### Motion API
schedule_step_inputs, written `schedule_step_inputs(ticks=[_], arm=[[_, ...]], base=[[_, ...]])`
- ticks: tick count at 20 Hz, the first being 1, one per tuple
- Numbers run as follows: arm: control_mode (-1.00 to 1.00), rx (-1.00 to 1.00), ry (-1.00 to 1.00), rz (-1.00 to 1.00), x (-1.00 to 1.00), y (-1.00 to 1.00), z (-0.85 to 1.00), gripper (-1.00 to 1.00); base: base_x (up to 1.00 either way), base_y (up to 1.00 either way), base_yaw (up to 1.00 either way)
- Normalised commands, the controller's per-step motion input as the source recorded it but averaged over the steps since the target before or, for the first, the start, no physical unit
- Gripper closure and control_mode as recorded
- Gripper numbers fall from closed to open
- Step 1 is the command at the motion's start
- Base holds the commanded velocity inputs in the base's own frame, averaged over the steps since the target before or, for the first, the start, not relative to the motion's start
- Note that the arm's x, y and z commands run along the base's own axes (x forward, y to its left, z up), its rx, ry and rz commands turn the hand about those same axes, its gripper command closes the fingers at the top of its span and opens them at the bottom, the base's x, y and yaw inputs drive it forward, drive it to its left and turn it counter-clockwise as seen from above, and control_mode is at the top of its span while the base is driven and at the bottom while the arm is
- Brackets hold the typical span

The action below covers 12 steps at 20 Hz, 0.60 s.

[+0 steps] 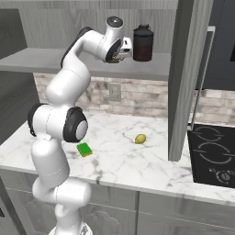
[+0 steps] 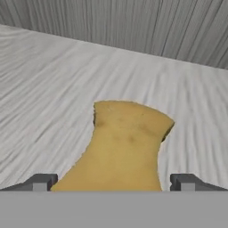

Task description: Pick the sponge and sponge from the cabinet and place them on the counter.

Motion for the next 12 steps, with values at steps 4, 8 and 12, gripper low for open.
schedule_step_inputs(ticks=[4, 8, 12], arm=[[-1.0, -0.01, 0.01, 0.0, 0.15, 0.0, -0.04, 1.0], [-1.0, 0.0, 0.0, 0.0, 0.02, 0.0, -0.01, 1.0], [-1.0, 0.0, -0.01, 0.0, -0.02, 0.0, 0.0, 1.0]], base=[[0.0, 0.0, 0.0], [0.0, 0.0, 0.0], [0.0, 0.0, 0.0]])
